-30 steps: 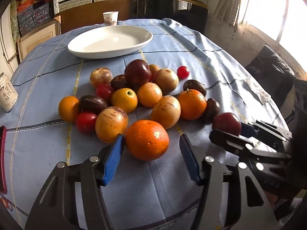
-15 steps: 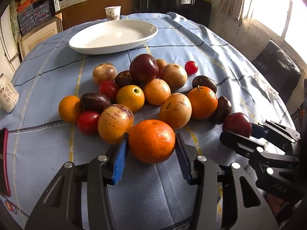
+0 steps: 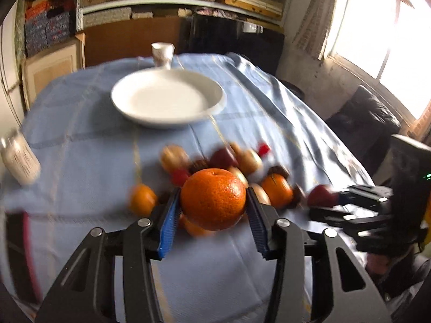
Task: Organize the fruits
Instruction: 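Carry the orange and plum over the white plate and open both grippers, then withdraw both open grippers from the plate back toward the fruit pile, then grasp the dark brown wrinkled fruit with the right gripper while the left grasps a speckled yellow fruit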
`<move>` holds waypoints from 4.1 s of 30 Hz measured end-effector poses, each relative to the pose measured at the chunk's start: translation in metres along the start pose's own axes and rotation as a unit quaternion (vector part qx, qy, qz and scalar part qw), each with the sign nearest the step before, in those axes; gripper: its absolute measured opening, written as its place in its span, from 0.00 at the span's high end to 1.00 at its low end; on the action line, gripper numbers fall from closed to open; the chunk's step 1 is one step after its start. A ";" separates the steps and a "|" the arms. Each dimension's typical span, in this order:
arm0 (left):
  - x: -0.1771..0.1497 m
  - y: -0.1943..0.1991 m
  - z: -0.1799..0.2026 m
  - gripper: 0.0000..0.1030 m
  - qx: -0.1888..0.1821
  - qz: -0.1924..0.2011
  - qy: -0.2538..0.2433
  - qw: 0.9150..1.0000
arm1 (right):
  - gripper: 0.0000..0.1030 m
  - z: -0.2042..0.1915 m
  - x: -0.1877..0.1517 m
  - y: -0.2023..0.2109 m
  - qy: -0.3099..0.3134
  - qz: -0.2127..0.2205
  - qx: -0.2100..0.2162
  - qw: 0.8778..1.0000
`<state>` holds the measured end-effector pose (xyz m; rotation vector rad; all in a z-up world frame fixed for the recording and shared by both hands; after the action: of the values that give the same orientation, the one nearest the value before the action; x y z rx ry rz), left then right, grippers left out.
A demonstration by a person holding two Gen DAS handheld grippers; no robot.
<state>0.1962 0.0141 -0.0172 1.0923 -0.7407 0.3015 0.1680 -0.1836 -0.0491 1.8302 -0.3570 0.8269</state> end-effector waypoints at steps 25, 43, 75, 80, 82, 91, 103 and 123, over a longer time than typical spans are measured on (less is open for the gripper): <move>0.122 -0.107 -0.124 0.12 0.075 -0.014 0.098 0.992 | 0.47 0.020 0.171 -0.154 -0.002 -0.032 -0.060 0.998; -0.060 -0.011 -0.025 0.04 0.063 0.016 0.043 0.997 | 0.43 0.022 -0.030 -0.006 0.041 0.027 -0.129 0.990; -0.089 -0.019 -0.011 0.04 0.034 0.004 0.030 0.999 | 0.43 0.030 -0.045 -0.047 0.018 -0.056 -0.036 0.998; -0.089 -0.019 -0.010 0.04 0.035 0.004 0.027 0.999 | 0.53 0.043 -0.042 -0.049 -0.016 -0.063 -0.028 0.997; -0.089 -0.019 -0.011 0.04 0.034 0.005 0.029 0.999 | 0.55 0.047 -0.040 -0.050 -0.030 -0.061 -0.020 0.997; -0.082 -0.016 -0.008 0.05 0.039 0.017 0.021 0.999 | 0.78 0.071 -0.043 -0.047 -0.113 -0.051 0.051 0.991; -0.062 -0.048 0.005 0.51 0.012 -0.024 -0.005 1.000 | 0.79 0.066 -0.040 -0.036 -0.111 -0.019 0.096 0.989; -0.054 -0.074 0.004 0.60 0.057 -0.068 -0.073 0.993 | 0.78 0.063 -0.043 -0.033 -0.099 -0.022 0.105 0.989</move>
<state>0.1969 -0.0160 -0.1037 1.2763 -0.7829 0.1503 0.1805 -0.2331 -0.1151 2.1166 -0.3654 0.6741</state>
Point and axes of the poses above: each gripper's, at about its wrist camera, not at the fingertips, and y roughly against the way its jaws point, z to its right, x to its top, the point moved 5 cm from there along -y, roughly the way its jaws point, and after that the axes turned 9 degrees about -x, right-handed, at the moved point
